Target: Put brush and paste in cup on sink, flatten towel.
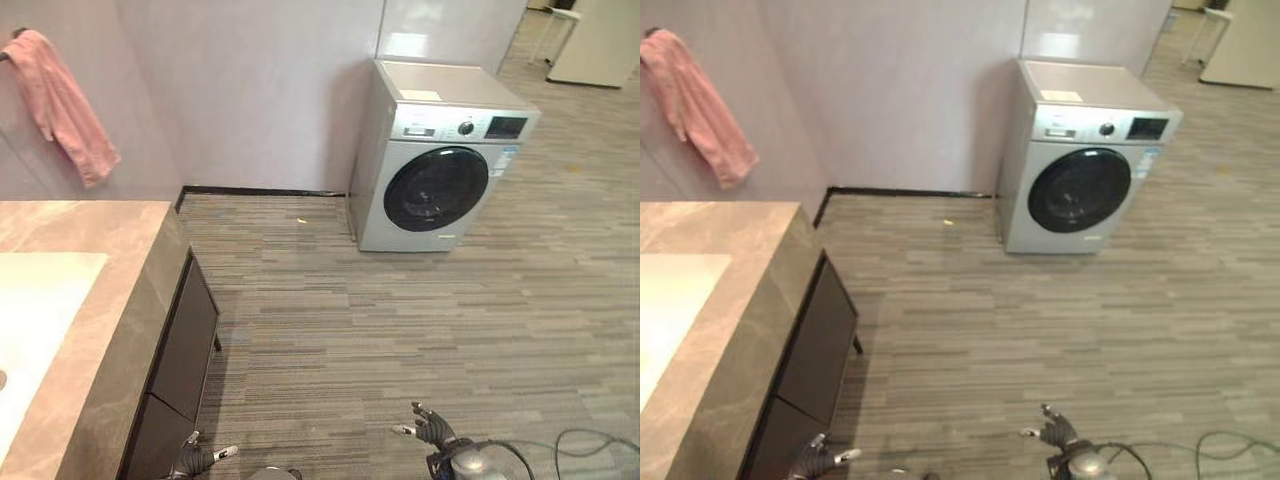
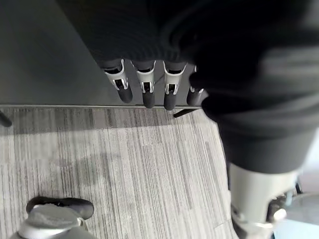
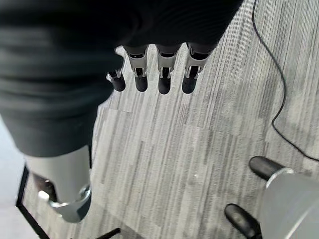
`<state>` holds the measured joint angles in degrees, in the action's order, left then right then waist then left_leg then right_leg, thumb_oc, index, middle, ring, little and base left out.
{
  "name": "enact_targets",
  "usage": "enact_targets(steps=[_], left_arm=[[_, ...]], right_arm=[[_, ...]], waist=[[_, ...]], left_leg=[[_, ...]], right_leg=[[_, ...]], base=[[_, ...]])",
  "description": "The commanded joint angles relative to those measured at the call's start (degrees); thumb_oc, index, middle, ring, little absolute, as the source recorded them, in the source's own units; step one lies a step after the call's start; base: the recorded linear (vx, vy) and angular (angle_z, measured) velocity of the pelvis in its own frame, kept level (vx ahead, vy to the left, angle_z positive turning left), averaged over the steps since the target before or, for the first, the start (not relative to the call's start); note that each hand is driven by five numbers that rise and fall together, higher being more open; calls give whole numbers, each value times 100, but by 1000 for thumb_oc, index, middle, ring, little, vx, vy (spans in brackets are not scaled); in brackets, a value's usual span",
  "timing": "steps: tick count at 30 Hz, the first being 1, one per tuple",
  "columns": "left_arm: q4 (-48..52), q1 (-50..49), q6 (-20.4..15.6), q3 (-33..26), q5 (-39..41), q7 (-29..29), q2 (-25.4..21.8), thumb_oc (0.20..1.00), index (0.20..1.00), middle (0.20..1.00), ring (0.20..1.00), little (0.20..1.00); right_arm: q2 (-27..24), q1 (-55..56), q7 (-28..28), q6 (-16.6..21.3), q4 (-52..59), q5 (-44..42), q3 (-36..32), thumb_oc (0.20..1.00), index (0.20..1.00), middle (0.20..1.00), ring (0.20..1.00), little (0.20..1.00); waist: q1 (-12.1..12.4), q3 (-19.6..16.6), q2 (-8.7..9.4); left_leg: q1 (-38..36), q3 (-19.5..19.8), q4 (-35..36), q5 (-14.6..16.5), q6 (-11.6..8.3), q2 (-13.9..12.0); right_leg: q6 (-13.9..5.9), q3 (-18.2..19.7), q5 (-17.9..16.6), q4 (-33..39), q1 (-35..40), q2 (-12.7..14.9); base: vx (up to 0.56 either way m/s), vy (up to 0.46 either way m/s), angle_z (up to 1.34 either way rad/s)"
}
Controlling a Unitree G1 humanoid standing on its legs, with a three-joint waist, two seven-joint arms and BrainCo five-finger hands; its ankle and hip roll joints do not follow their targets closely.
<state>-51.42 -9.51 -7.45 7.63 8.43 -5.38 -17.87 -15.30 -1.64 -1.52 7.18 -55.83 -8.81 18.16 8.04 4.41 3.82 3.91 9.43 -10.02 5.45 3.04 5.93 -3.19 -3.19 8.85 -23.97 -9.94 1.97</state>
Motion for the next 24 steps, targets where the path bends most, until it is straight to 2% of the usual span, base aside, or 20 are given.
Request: enact_targets(steps=[1,4,5,8,10,11,12,13,14,16,17,18,19,20,21,23,24], left_arm=[[402,-101,-183,-121,-93,-37,-185,1000,1000,1000,1000,1000],[355,-138,-168,-156,-67,2,-159,1000,1000,1000,1000,1000],[298,-125,-163,-159,-58,18,-151,1000,1000,1000,1000,1000],[-22,-16,-165,-221,-8,-39,-120,1000,1000,1000,1000,1000],[-57,9,-164,-236,15,-64,-136,1000,1000,1000,1000,1000],[-22,21,-149,-208,-9,-39,-156,1000,1000,1000,1000,1000],[-10,33,-138,-171,-36,-34,-171,1000,1000,1000,1000,1000],[-55,130,-116,-8,-195,-15,-259,1000,1000,1000,1000,1000],[-55,129,-116,-8,-195,-15,-259,1000,1000,1000,1000,1000],[-75,243,-75,52,-227,22,-373,1000,1000,1000,1000,1000],[-46,384,-55,103,-235,8,-474,1000,1000,1000,1000,1000],[-46,384,-55,103,-235,8,-474,1000,1000,1000,1000,1000],[-8,528,-58,141,-236,-18,-546,1000,1000,1000,1000,1000],[-24,580,-62,137,-246,-41,-577,1000,1000,1000,1000,1000],[-26,584,-62,138,-246,-41,-577,1000,1000,1000,1000,1000],[-74,560,-90,39,-280,-81,-600,1000,1000,1000,1000,1000],[-163,526,-93,-4,-360,-98,-587,1000,1000,1000,1000,1000]], right_arm=[[-152,3,-25,202,419,-220,-80,1000,1000,1000,1000,1000],[-166,87,-22,197,338,-269,-207,1000,1000,1000,1000,1000],[-190,87,-16,195,288,-264,-236,1000,1000,1000,1000,1000],[-191,12,17,170,161,-187,-196,1000,1000,1000,1000,1000],[-189,38,16,162,198,-166,-187,1000,1000,1000,1000,1000],[-190,62,-5,153,213,-186,-183,1000,1000,1000,1000,1000],[-187,74,23,153,151,-195,-171,1000,1000,1000,1000,1000],[-207,106,34,165,138,-127,-113,1000,1000,1000,1000,1000],[-206,108,34,165,138,-127,-113,1000,1000,1000,1000,1000],[-320,176,23,155,216,0,-46,1000,1000,1000,1000,1000],[-472,143,80,155,360,18,-46,1000,1000,1000,1000,1000],[-472,143,80,155,360,18,-46,1000,1000,1000,1000,1000],[-531,24,139,128,299,-6,-47,1000,1000,1000,1000,1000],[-551,-31,166,106,261,35,-35,1000,1000,1000,1000,1000],[-550,-35,166,107,258,35,-37,1000,1000,1000,1000,1000],[-581,-103,197,107,213,56,-109,1000,1000,1000,1000,1000],[-575,-106,200,129,191,92,-109,1000,1000,1000,1000,1000]], waist=[[-201,321,-33],[-285,221,2],[-296,199,31],[-305,240,99],[-343,251,127],[-355,206,180],[-384,150,221],[-421,78,270],[-434,77,265],[-484,93,288],[-456,289,362],[-456,289,362],[-374,398,390],[-309,426,407],[-294,437,399],[-195,409,389],[-117,381,367]], left_leg=[[-195,143,-276,398,364,237],[-383,171,-115,357,348,167],[-446,163,-66,387,317,133],[-710,180,18,468,204,-43],[-823,194,51,466,152,-137],[-841,257,25,498,97,-174],[-819,306,-29,497,66,-251],[-740,397,-261,351,-76,-393],[-738,411,-268,356,-80,-397],[-365,479,-1147,-81,-257,-485],[361,293,-2280,-466,-296,-422],[361,293,-2280,-466,-296,-422],[760,19,-2348,-310,-251,-298],[958,-22,-2261,-222,-233,-137],[952,-33,-2280,-201,-229,-147],[1282,-349,-1333,-47,-160,98],[1377,-533,-748,-135,-149,135]], right_leg=[[-527,90,-771,-401,-247,118],[-445,-72,-795,46,-399,110],[-418,-152,-851,517,-426,143],[-489,-504,-1191,1311,-680,288],[-507,-545,-1256,1331,-777,251],[-488,-486,-1160,1422,-664,196],[-397,-387,-1101,1450,-566,74],[-243,-308,-957,1561,-329,-202],[-240,-323,-958,1571,-320,-203],[-78,-439,-863,1717,-51,-304],[76,-587,-822,1827,181,-256],[76,-587,-822,1827,181,-256],[131,-686,-718,1892,329,-221],[115,-648,-697,1918,396,-196],[112,-637,-690,1914,405,-205],[0,-653,-650,2032,594,-182],[-44,-650,-593,2096,717,-222]], base=[[102,60,5],[183,19,9],[234,-67,-8],[252,-74,-12],[200,-62,-9],[290,-121,1],[389,-231,10],[301,-192,34],[336,-219,68],[252,-173,111],[154,-136,93],[173,-122,65],[179,-28,45],[181,-25,34],[184,40,14],[280,77,-2],[341,87,-13]])
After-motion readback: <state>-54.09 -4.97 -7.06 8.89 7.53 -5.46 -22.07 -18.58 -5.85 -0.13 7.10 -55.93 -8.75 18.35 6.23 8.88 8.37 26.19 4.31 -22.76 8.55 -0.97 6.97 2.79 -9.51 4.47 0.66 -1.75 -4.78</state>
